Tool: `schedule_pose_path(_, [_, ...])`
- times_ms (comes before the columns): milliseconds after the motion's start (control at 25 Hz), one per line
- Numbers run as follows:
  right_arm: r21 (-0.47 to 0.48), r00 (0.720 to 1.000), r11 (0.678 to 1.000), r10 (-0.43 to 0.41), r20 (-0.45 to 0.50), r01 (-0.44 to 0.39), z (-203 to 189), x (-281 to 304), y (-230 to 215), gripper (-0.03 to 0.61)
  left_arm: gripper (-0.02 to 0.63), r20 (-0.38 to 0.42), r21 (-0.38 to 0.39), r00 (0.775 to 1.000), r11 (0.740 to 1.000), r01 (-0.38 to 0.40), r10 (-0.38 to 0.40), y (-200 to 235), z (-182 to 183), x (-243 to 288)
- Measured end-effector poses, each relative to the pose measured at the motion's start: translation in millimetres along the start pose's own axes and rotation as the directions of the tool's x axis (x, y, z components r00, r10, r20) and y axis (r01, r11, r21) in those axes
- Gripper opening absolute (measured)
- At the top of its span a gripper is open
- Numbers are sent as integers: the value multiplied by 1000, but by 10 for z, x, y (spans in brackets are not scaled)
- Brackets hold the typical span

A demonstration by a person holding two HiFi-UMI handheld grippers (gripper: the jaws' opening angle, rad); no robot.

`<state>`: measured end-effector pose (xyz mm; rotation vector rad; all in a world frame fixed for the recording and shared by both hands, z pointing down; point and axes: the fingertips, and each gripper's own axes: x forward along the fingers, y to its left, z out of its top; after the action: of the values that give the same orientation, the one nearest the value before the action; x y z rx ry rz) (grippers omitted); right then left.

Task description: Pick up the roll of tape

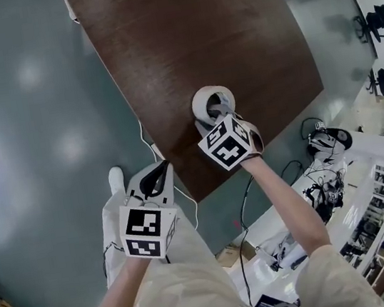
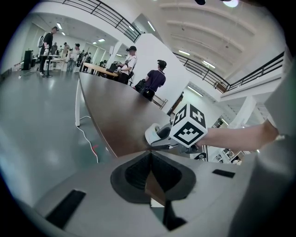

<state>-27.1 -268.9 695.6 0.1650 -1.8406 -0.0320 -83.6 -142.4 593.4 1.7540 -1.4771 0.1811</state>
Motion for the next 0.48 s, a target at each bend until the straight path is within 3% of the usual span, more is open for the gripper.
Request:
schedule_pose_path(320, [94, 977, 988, -137, 162, 123, 99, -245, 164, 94, 8, 12, 38, 1000, 999, 9, -10, -37, 40, -210])
schedule_pose_path(480, [150, 957, 980, -162, 240, 128, 205, -434, 244, 94, 8, 13, 70, 1000, 997, 21, -21, -85, 80, -299])
